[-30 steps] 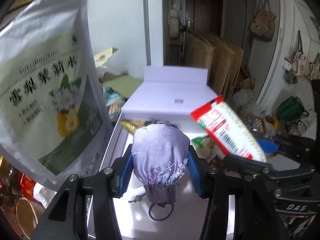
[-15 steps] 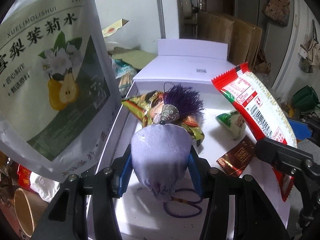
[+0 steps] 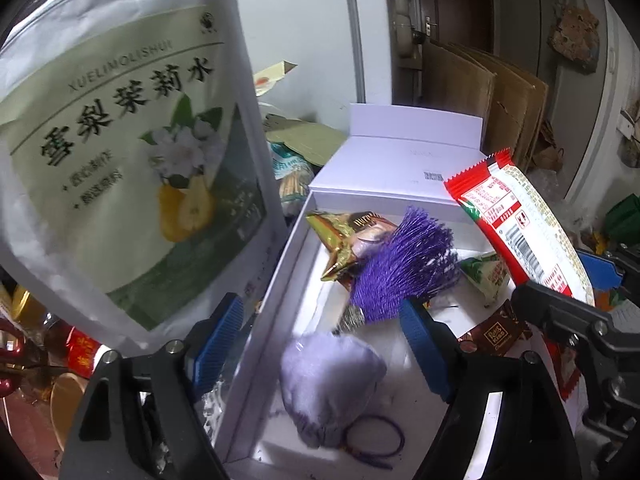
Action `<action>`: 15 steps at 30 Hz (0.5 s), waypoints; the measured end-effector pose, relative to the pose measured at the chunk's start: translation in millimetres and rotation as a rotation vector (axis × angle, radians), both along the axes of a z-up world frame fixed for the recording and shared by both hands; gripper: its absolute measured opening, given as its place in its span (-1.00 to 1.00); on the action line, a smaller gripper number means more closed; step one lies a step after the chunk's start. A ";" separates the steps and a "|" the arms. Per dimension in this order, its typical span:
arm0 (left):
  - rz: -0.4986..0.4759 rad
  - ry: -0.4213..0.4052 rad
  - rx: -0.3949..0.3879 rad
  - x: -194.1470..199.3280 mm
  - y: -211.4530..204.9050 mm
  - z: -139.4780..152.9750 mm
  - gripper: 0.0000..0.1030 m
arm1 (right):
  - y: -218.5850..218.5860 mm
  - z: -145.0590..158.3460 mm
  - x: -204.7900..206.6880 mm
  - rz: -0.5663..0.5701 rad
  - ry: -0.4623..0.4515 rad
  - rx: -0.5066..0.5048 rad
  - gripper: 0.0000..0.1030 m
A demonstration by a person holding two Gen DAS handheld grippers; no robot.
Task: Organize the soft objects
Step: 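Open both tools over the lavender box to drop the pouch and wafer packet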
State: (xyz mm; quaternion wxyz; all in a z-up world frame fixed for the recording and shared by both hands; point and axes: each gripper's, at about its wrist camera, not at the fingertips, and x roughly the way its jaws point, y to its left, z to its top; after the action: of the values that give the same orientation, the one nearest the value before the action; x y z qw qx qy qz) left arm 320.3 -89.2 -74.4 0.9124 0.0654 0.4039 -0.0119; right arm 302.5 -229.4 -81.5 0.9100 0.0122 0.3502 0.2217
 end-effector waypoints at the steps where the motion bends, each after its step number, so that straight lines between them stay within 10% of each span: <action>1: 0.005 -0.003 -0.001 -0.6 1.0 1.4 0.56 | 0.3 0.6 1.2 -0.003 -0.004 -0.002 -0.07; 15: 0.053 -0.080 0.022 -32.4 12.7 30.3 0.56 | 15.3 -5.2 18.2 -0.029 0.018 -0.052 -0.02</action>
State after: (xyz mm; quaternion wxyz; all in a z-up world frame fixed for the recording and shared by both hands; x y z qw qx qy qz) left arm 287.9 -76.5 -44.1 0.9270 0.0651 0.3689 0.0196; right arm 320.7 -214.1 -86.7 0.9100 -0.0042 0.3637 0.1992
